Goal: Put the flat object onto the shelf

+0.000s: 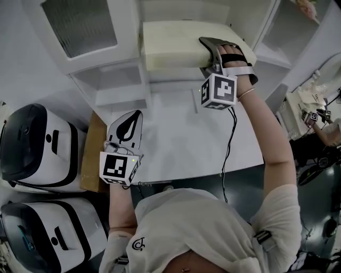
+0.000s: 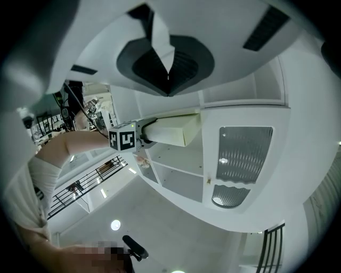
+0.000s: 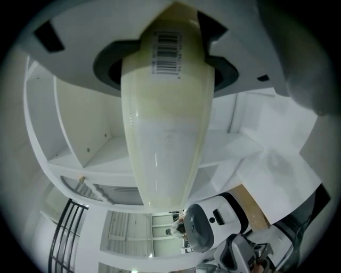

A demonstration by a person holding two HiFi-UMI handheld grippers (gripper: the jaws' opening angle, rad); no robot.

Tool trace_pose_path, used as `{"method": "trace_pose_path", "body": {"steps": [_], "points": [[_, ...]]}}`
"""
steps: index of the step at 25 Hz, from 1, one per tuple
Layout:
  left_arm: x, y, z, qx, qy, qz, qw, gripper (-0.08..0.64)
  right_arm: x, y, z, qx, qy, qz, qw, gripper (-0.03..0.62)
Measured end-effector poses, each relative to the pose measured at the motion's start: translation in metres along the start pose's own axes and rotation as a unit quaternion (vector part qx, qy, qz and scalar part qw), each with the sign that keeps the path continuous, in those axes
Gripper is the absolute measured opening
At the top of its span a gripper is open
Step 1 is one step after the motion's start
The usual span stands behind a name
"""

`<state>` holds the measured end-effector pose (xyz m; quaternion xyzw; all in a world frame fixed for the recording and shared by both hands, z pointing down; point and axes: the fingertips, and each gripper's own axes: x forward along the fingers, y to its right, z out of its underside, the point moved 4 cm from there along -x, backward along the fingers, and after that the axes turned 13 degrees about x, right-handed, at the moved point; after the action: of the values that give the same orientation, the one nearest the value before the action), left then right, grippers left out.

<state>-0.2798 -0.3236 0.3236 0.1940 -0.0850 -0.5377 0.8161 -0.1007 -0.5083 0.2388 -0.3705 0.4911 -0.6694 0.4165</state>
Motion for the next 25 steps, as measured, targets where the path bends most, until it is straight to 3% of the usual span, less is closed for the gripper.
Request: {"method": "trace_pose_path", "body": {"steps": [5,14,19,25], "points": [[0.014,-0.008,0.010,0.003,-0.008,0.010,0.9999,0.012,0.025,-0.009,-0.002,0.013,-0.021,-0.034,0.999,0.331],[0.026,-0.022,0.022,0.002,-0.005,0.015,0.9999,0.012,0.065,-0.007,-0.003,0.078,-0.042,-0.112,0.990,0.405],[0.031,-0.027,0.031,-0.005,-0.010,0.015,0.9998,0.012,0.085,-0.014,-0.002,0.058,-0.062,-0.138,0.987,0.497],[0.034,-0.030,0.045,-0.016,-0.021,0.017,0.9995,0.012,0.099,-0.015,0.002,0.048,-0.070,-0.136,0.987,0.517]]}}
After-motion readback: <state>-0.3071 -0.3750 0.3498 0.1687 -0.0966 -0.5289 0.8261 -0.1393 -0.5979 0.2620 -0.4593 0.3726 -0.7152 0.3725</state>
